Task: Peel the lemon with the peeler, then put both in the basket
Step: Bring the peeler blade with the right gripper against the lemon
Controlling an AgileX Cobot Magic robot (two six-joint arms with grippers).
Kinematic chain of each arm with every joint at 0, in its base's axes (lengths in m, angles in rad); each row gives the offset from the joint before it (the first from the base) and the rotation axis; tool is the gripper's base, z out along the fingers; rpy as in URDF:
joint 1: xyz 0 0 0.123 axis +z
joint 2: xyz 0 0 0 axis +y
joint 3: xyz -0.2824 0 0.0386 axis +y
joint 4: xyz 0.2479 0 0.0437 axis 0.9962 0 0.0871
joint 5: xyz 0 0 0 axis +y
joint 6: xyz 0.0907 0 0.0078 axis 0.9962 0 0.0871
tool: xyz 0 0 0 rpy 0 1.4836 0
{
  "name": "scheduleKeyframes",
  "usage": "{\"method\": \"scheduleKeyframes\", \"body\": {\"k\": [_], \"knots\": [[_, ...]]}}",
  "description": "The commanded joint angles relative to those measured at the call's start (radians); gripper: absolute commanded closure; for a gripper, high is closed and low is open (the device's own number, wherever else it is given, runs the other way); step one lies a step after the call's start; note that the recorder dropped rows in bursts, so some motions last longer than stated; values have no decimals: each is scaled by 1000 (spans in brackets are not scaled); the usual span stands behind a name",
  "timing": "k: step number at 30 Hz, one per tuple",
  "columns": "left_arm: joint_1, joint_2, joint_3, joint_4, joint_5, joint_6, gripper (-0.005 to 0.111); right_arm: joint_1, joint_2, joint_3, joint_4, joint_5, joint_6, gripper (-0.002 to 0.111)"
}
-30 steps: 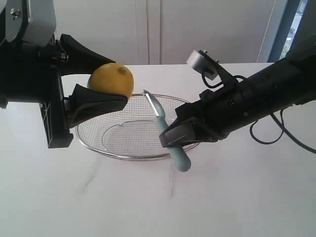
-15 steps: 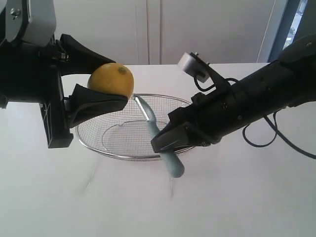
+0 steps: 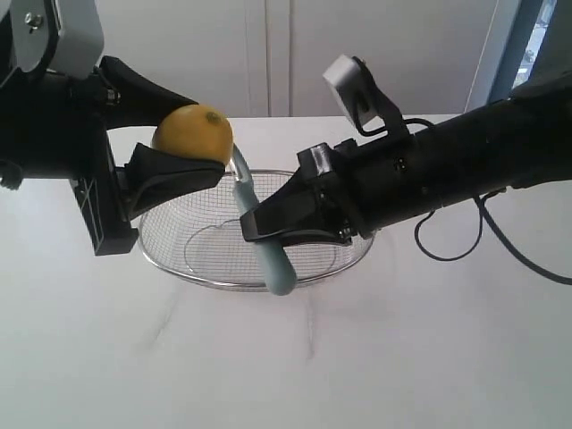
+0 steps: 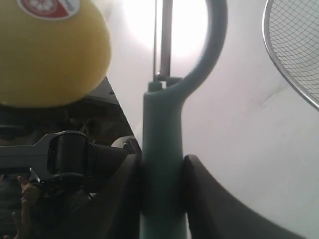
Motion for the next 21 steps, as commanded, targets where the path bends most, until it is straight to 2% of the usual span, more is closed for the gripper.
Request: {"method": "scheduleKeyframes", "body": {"k": [1,21], "knots": [[-4,-10,2,-39,5,-8,107,1,-3,4,42,18,-16,108],[-4,-1,2,-39,-14,-8,107,1,-3,4,93,55,-24,108]]}}
